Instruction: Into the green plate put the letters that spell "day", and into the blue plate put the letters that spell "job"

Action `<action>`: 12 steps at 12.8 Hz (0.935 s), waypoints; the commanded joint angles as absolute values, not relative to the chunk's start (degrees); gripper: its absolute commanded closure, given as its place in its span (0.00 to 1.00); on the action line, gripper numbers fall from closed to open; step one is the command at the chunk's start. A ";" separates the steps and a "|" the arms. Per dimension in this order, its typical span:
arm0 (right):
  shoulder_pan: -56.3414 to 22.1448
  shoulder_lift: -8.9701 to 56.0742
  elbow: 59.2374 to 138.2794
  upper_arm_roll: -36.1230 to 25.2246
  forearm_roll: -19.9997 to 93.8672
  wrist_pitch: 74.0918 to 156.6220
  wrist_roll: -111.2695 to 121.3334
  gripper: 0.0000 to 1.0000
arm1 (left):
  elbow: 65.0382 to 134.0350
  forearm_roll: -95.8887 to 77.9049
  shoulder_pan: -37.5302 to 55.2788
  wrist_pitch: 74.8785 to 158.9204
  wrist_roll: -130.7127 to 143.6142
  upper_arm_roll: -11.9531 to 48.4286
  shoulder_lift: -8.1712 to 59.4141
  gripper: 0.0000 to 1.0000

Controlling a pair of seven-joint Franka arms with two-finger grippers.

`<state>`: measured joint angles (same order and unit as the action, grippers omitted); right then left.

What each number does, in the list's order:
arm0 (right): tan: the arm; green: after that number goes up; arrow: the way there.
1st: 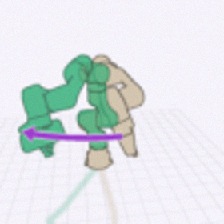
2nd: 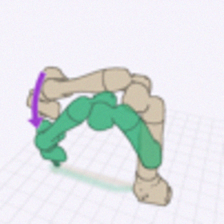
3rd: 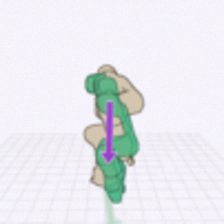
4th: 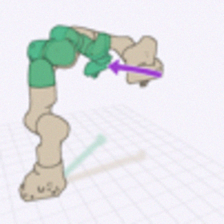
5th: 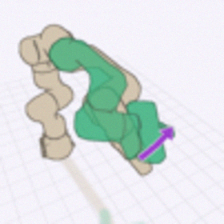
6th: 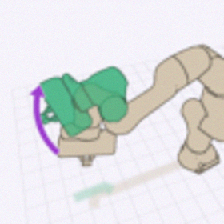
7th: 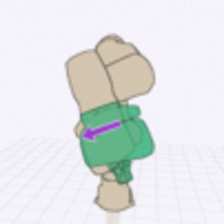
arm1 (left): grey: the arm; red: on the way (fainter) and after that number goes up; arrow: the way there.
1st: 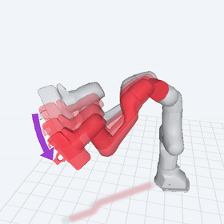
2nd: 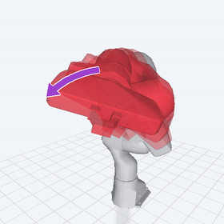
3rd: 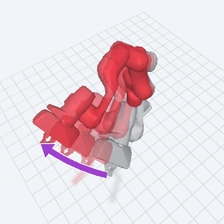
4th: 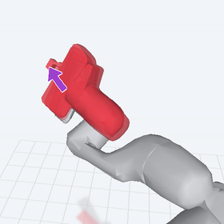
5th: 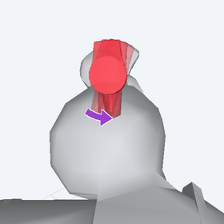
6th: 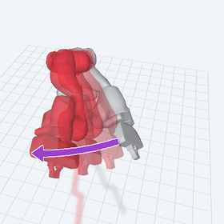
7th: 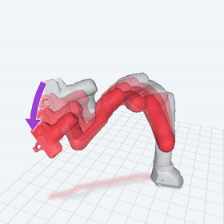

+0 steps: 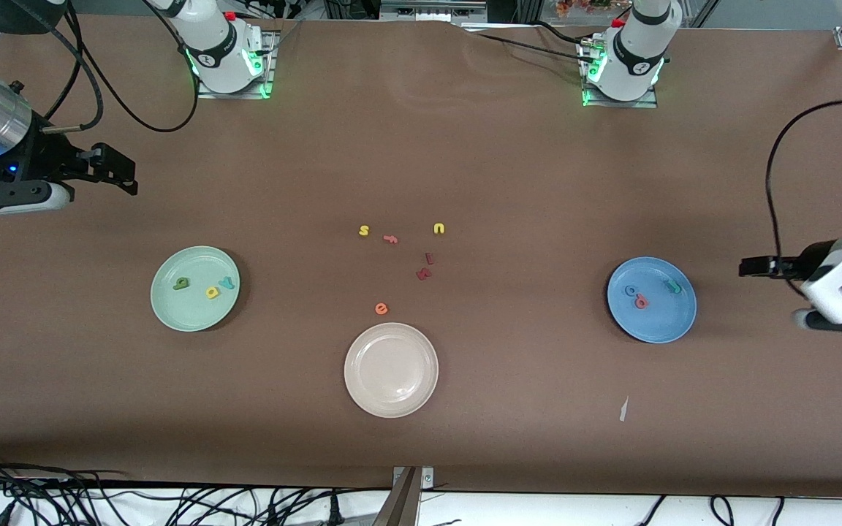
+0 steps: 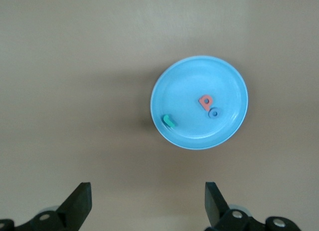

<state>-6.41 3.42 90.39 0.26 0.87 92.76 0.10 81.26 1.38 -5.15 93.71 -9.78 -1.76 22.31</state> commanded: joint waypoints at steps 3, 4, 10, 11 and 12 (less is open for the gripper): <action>-5.54 2.90 90.97 0.79 0.44 92.73 0.62 0.00 | 93.17 -2.71 -2.91 99.84 -8.79 -1.32 4.85 0.00; -5.54 2.90 90.97 0.79 0.44 92.81 0.53 0.00 | 93.08 -3.16 -2.55 98.45 -8.79 -1.14 2.66 0.00; -5.54 3.08 90.79 0.88 -0.35 92.81 1.14 0.00 | 89.56 -2.02 -0.88 89.21 2.09 0.79 0.97 0.00; -5.54 3.08 90.79 0.88 -0.35 92.73 1.23 0.00 | 89.56 -2.02 -0.79 89.21 1.76 1.05 0.36 0.00; -5.45 3.08 90.88 0.79 -0.35 92.72 1.32 0.00 | 89.56 -2.37 -0.88 89.30 1.58 0.97 0.09 0.00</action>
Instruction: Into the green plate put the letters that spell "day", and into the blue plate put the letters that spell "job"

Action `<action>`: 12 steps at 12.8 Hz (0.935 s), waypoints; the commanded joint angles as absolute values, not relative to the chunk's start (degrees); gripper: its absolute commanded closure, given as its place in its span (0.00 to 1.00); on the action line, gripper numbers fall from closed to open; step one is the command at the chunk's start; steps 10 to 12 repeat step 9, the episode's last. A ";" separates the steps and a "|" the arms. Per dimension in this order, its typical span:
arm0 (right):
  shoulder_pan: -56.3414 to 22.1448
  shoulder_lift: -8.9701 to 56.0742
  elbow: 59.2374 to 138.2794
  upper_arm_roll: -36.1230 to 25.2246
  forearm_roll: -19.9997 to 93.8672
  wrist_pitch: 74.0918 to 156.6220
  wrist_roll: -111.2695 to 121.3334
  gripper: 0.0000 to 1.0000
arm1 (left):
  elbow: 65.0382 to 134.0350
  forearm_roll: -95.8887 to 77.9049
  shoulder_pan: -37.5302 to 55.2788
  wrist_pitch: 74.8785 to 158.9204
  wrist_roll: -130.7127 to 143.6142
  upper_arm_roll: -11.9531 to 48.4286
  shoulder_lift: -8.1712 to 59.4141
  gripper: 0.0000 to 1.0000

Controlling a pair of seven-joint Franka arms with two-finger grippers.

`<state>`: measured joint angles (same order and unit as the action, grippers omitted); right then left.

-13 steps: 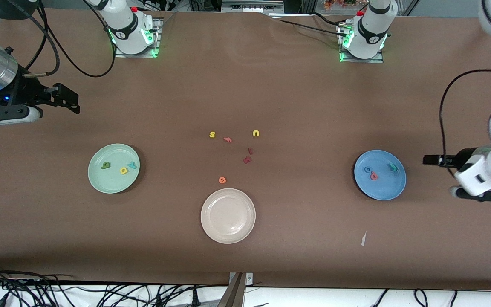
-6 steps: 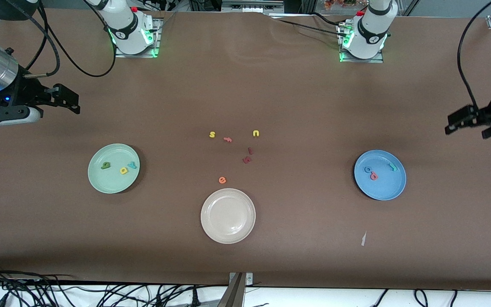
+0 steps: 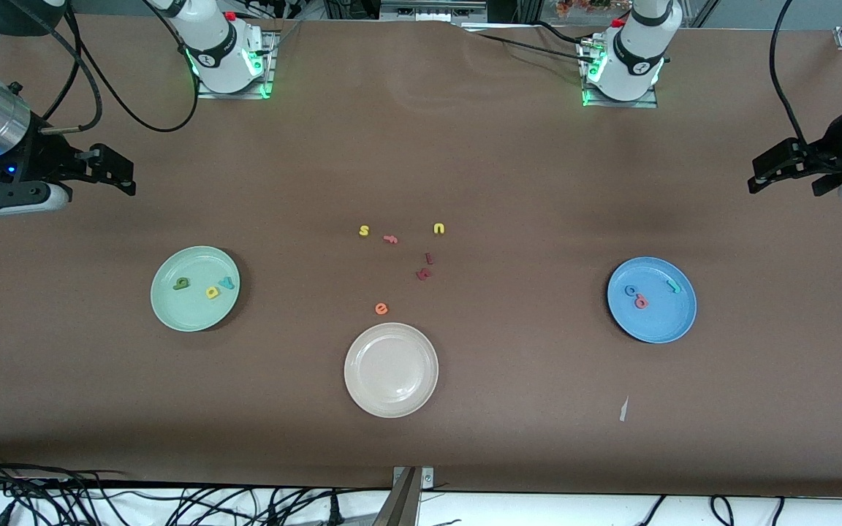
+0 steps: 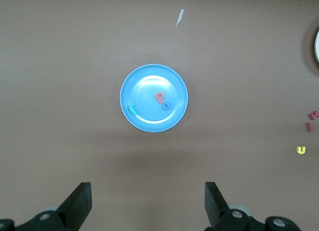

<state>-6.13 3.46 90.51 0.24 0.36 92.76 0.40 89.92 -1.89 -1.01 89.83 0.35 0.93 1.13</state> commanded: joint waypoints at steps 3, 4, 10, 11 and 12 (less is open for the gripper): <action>-5.54 3.08 90.88 0.79 -0.35 92.72 2.11 0.00 | 89.47 -1.85 -1.05 89.38 1.49 0.88 0.61 0.00; -5.54 3.08 90.88 0.79 -0.35 92.72 2.11 0.00 | 89.56 -1.93 -1.40 89.38 1.49 0.97 1.05 0.00; -5.45 3.08 90.97 0.79 -0.35 92.72 2.11 0.00 | 89.21 -2.46 -1.93 89.38 1.58 0.79 1.23 0.00; -5.45 3.08 90.97 0.79 -0.35 92.72 2.11 0.00 | 89.21 -2.46 -1.93 89.38 1.58 0.79 1.23 0.00; -5.45 3.08 90.97 0.79 -0.35 92.72 2.11 0.00 | 89.21 -2.46 -1.93 89.38 1.58 0.79 1.23 0.00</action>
